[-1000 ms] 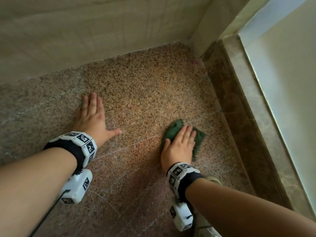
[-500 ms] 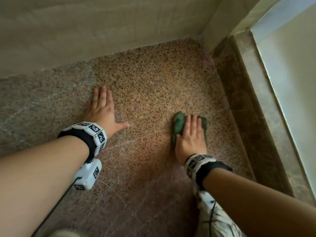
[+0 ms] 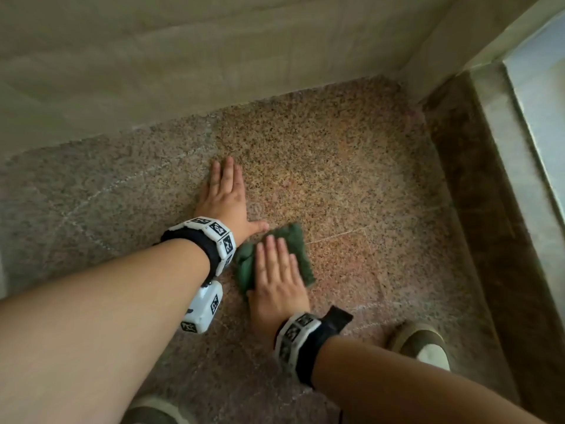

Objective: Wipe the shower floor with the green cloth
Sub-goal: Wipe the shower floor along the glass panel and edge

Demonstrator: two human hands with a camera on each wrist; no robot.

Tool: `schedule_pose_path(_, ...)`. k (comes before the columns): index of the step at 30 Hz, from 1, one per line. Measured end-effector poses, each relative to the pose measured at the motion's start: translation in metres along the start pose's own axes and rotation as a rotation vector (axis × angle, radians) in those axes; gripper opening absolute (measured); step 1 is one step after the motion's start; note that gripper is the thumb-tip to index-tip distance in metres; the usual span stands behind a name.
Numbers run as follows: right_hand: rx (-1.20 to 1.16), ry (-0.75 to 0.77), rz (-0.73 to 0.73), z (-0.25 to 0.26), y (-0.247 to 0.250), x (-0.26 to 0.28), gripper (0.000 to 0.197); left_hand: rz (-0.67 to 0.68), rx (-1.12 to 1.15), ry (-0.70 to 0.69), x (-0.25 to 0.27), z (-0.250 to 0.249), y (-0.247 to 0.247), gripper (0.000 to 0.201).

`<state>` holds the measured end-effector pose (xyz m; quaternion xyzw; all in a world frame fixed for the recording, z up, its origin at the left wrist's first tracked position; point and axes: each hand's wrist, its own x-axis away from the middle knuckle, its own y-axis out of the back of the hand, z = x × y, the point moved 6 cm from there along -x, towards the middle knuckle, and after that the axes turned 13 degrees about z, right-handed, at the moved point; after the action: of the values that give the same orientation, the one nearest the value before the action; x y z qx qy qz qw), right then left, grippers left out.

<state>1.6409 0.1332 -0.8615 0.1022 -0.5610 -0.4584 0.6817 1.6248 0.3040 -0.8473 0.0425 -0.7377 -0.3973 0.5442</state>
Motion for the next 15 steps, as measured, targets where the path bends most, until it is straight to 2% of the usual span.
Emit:
schedule_pose_path(3, 0.237, 0.168, 0.086, 0.014, -0.019, 0.006, 0.083, -0.013, 0.014, -0.013, -0.001, 0.0, -0.001, 0.126)
schedule_pose_path(5, 0.31, 0.189, 0.078, -0.012, -0.001, 0.008, 0.086, -0.009, 0.028, -0.022, -0.002, 0.002, -0.001, 0.126)
schedule_pose_path(6, 0.3, 0.143, 0.049, -0.035, 0.016, 0.005, 0.084, -0.005, 0.031, -0.025, -0.002, 0.002, -0.001, 0.126)
schedule_pose_path(10, 0.048, -0.35, -0.09, -0.138, 0.097, -0.011, 0.076, 0.023, 0.026, -0.014, -0.001, 0.001, -0.001, 0.124)
schedule_pose_path(13, -0.176, -0.531, -0.161, -0.139, 0.109, -0.028, 0.076, 0.036, 0.037, -0.016, 0.001, 0.0, 0.0, 0.122)
schedule_pose_path(15, -0.239, -0.554, -0.179, -0.115, 0.104, -0.038, 0.077, 0.039, 0.056, -0.031, 0.002, 0.001, 0.001, 0.116)
